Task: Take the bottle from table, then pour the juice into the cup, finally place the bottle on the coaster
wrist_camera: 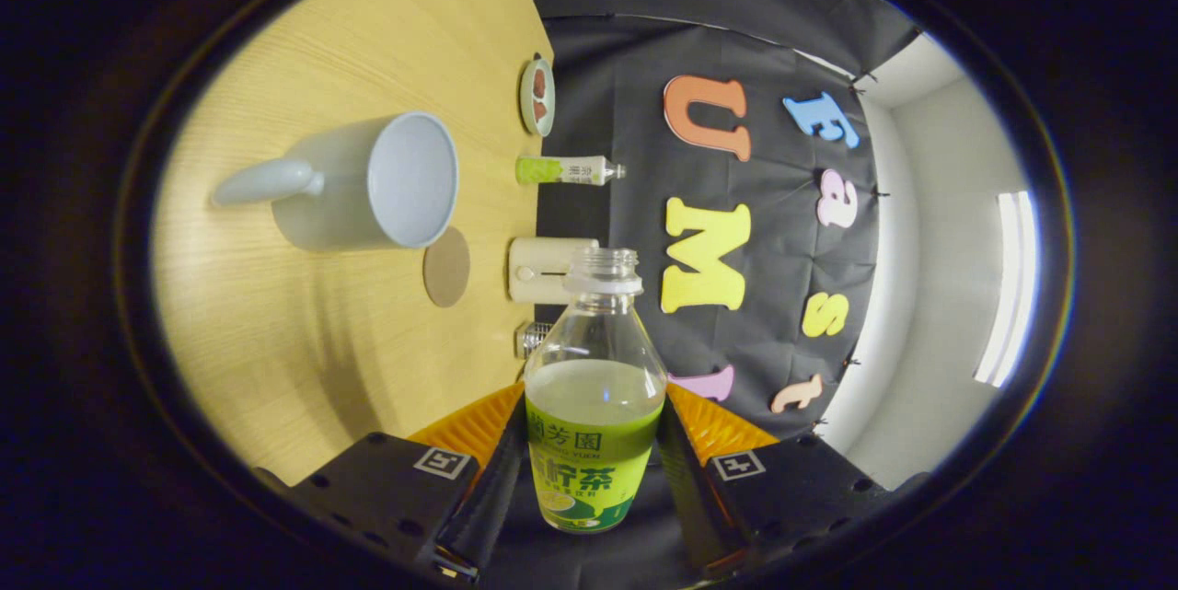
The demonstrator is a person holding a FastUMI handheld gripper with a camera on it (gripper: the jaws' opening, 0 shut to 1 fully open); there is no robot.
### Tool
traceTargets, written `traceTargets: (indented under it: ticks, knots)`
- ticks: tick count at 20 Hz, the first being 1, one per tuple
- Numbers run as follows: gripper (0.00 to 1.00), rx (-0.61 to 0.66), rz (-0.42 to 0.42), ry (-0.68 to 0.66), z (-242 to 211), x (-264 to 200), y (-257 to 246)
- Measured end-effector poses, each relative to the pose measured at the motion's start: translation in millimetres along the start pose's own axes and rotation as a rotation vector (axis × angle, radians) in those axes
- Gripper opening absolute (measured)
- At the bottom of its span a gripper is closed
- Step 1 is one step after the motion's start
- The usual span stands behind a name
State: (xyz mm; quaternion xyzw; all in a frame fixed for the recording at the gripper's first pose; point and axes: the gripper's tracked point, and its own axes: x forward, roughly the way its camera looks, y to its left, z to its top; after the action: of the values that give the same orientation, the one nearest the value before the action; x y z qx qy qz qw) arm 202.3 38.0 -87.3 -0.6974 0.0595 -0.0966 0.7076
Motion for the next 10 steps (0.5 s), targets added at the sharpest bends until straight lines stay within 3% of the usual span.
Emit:
traceTargets:
  ticks: [10]
  knots:
    - [0.80, -0.127, -0.025, -0.043, 15.5, 4.8, -8.2]
